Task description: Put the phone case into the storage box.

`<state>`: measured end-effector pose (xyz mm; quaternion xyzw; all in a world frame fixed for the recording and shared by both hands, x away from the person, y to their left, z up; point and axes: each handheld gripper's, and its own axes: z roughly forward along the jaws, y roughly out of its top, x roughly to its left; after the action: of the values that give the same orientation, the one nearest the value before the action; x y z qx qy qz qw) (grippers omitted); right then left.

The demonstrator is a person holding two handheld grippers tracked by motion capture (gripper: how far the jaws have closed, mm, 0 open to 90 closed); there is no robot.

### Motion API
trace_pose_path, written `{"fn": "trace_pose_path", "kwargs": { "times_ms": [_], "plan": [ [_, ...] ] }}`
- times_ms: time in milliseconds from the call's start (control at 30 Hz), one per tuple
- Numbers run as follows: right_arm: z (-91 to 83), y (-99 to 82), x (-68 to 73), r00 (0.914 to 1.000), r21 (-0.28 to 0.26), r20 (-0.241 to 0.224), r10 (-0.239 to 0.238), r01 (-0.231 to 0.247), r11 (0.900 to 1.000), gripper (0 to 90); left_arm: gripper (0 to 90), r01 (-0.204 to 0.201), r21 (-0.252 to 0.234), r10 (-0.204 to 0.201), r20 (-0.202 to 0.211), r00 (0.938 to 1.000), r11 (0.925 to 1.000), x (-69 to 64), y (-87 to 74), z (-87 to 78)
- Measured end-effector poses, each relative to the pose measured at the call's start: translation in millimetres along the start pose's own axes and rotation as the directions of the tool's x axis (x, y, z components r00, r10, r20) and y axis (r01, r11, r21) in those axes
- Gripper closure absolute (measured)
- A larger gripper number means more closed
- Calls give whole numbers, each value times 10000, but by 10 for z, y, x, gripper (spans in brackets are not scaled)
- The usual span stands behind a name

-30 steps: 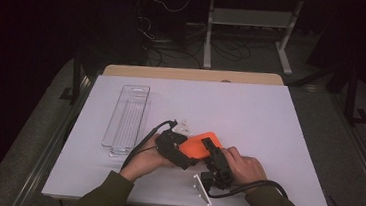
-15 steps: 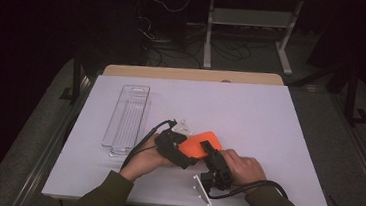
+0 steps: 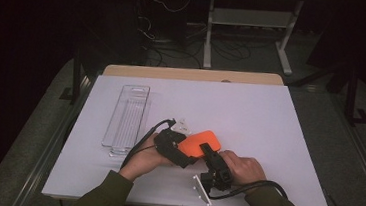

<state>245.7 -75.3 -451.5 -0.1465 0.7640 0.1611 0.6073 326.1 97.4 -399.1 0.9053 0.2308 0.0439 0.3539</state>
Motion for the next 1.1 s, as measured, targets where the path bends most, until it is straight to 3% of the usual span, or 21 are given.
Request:
{"fn": "trace_pose_path", "kwargs": {
  "times_ms": [367, 600, 733, 767, 1100],
  "plan": [
    [-11, 6, -5, 9999, 72, -66, 94, -94, 9999, 735, 151, -133, 122, 133, 9, 9999, 9998, 14, 2, -12],
    [-10, 12, -19, 10000, 91, 9, -83, 83, 9999, 758, 149, -85, 99, 85, 56, 9999, 9999, 18, 6, -19],
    [-14, 14, -23, 10000, 114, 58, -78, 77, 9999, 782, 148, 213, -70, -212, 234, 9995, 9997, 21, 3, -14],
    [-15, 14, -27, 10000, 105, 49, -64, 64, 9999, 787, 148, 462, -368, -451, 300, 9985, 9983, 13, -3, 0],
    [-51, 25, -52, 9996, 42, 280, 89, -90, 10000, 812, 146, 448, -454, -423, 547, 9976, 9980, 25, -3, -28]
  ]
}}
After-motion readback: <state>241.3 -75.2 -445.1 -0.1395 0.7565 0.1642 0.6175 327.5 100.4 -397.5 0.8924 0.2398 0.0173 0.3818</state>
